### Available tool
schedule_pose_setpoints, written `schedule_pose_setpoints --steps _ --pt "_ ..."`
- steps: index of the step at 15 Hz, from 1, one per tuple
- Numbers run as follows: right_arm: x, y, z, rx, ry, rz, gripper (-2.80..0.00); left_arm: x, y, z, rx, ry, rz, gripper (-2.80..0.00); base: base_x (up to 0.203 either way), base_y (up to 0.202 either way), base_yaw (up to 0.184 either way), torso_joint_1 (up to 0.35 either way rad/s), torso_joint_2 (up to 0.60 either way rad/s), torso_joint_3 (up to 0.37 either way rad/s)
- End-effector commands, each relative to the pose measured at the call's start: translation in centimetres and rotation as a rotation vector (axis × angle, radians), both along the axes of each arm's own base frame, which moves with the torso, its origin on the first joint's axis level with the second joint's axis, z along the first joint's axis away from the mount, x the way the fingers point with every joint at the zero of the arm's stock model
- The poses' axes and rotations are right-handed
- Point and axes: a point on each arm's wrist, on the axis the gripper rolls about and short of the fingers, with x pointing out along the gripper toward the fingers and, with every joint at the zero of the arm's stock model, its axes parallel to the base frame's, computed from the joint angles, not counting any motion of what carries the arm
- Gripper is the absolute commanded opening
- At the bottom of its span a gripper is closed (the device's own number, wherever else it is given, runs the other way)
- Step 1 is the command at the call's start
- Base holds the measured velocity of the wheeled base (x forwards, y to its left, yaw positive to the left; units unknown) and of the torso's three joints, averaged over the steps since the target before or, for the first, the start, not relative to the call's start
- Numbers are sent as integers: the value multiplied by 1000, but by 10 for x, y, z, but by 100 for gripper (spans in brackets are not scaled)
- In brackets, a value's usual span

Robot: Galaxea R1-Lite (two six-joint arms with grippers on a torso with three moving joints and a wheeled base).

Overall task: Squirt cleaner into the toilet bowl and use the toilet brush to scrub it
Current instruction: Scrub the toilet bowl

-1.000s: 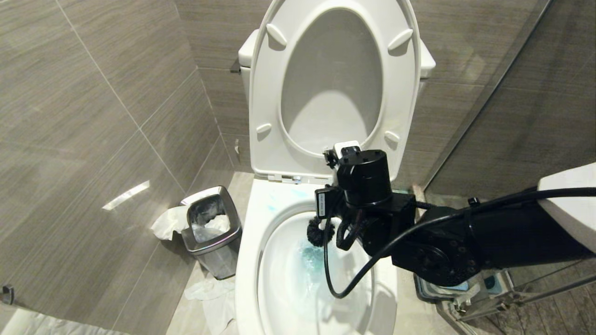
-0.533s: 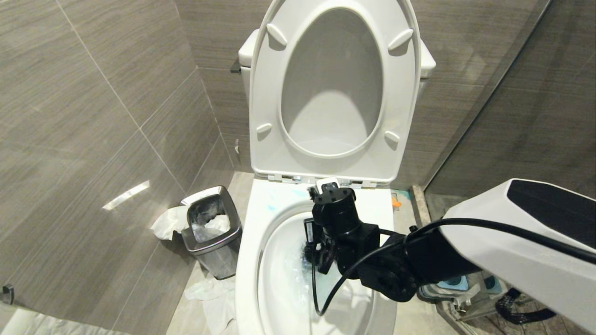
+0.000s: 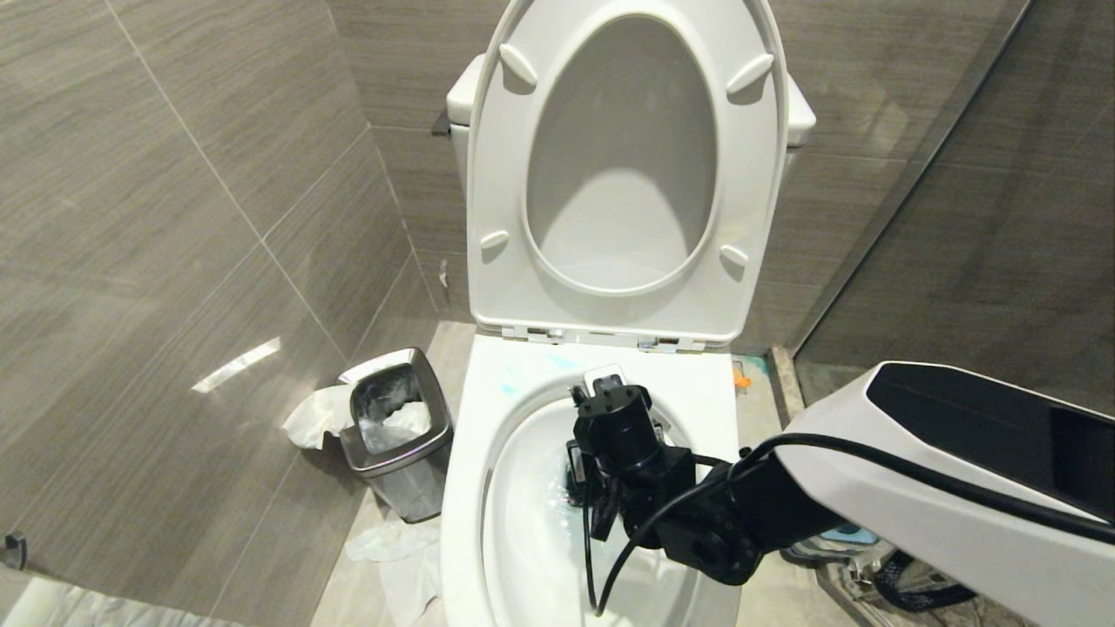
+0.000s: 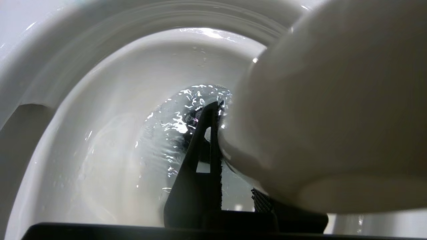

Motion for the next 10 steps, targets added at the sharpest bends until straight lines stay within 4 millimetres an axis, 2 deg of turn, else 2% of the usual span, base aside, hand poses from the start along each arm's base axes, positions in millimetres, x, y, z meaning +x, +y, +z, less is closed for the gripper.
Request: schedule_pose_setpoints --steps 1,5,8,10 --pt "-16 -8 31 34 -36 11 -280 0 0 0 0 0 0 -280 0 0 0 0 0 0" --pt "-58 -35 74 65 -68 40 -280 0 0 0 0 0 0 -280 0 0 0 0 0 0" --pt "-88 -57 76 31 -42 55 -280 0 0 0 0 0 0 -280 0 0 0 0 0 0" --pt "-99 -61 71 13 -22 72 -280 0 0 0 0 0 0 -280 0 0 0 0 0 0"
